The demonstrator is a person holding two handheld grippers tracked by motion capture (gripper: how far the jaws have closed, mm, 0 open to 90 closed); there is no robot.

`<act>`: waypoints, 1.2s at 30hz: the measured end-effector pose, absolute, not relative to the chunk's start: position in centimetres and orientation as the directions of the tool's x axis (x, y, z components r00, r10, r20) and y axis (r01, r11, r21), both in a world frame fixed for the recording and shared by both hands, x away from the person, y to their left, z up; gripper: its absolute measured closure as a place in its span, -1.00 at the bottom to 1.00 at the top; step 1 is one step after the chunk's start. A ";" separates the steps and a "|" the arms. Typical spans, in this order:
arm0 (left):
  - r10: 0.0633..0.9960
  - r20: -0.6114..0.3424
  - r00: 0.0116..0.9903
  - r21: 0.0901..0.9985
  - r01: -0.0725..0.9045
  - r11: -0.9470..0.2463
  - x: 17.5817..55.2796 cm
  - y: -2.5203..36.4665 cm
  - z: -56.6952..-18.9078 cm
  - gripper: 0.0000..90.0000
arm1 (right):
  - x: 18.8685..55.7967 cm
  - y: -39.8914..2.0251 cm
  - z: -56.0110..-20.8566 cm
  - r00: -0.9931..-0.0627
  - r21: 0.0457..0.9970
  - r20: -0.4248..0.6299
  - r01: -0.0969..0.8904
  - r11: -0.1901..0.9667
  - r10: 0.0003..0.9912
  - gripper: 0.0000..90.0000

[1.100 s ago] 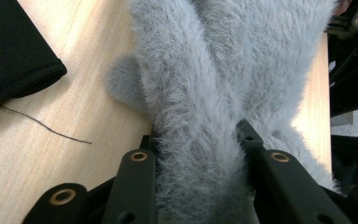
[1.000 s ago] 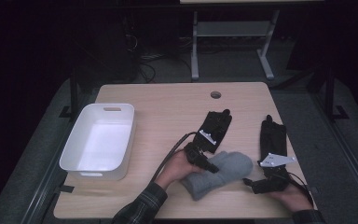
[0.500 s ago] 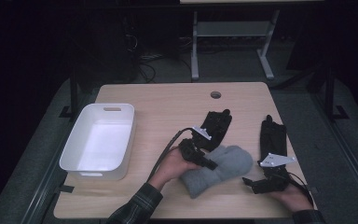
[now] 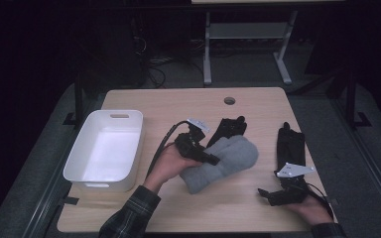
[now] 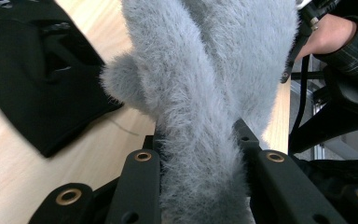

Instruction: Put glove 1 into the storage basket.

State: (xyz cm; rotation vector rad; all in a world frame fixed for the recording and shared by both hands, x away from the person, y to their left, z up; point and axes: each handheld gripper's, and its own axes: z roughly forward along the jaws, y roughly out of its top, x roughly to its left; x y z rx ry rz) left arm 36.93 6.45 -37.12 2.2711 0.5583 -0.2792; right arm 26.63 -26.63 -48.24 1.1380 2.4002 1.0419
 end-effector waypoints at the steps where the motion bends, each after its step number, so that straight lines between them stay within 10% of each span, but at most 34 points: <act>1: 0.315 -0.361 0.878 0.636 0.479 -0.605 37.0 6.7 -36.8 0.56 | 26.6 -26.6 -48.2 -0.647 0.715 0.046 0.553 0.427 0.761 -0.82; 36: 0.557 -0.265 0.787 0.687 0.559 -0.464 37.9 20.7 -29.2 0.55 | 26.6 -26.6 -48.2 -0.648 0.716 0.044 0.551 0.429 0.760 -0.82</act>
